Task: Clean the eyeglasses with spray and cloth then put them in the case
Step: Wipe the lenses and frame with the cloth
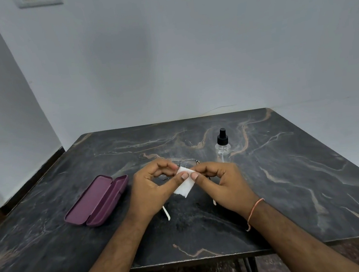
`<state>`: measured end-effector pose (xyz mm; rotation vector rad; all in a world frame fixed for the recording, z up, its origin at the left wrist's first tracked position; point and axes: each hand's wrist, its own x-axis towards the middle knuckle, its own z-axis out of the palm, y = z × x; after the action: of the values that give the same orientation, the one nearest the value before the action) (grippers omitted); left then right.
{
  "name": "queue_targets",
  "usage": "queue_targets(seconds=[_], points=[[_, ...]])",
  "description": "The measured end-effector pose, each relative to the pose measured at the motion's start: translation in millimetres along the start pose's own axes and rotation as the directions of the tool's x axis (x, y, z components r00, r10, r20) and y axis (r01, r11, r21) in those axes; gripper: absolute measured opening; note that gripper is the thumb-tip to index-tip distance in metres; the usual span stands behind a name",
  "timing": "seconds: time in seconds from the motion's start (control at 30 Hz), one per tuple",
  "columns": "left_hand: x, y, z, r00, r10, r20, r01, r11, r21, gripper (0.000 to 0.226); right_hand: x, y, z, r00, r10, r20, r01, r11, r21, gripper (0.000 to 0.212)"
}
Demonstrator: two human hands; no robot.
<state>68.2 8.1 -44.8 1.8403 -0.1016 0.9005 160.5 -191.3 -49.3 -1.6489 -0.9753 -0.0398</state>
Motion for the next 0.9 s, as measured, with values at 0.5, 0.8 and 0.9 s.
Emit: queue_targets(seconds=[0.5,0.8,0.9], points=[[1.9,-1.6,-2.8,1.0,0.008,-0.012,-0.007,0.998,0.068,0.013,1.6,-0.7,1.0,0.999,0.011,0.035,-0.012,0.999,0.039,0.038],[-0.3,-2.0,-1.8,1.0,-0.022,0.001,0.022,0.999,0.037,0.016,3.2,0.5,0.6,0.999,0.023,-0.03,-0.02,0.994,0.104,0.029],[-0.9,-3.5,-1.9,1.0,-0.007,0.023,0.006,0.999,0.035,0.013,2.9,-0.8,0.9,1.0,0.009,-0.017,-0.007,0.994,0.111,0.029]])
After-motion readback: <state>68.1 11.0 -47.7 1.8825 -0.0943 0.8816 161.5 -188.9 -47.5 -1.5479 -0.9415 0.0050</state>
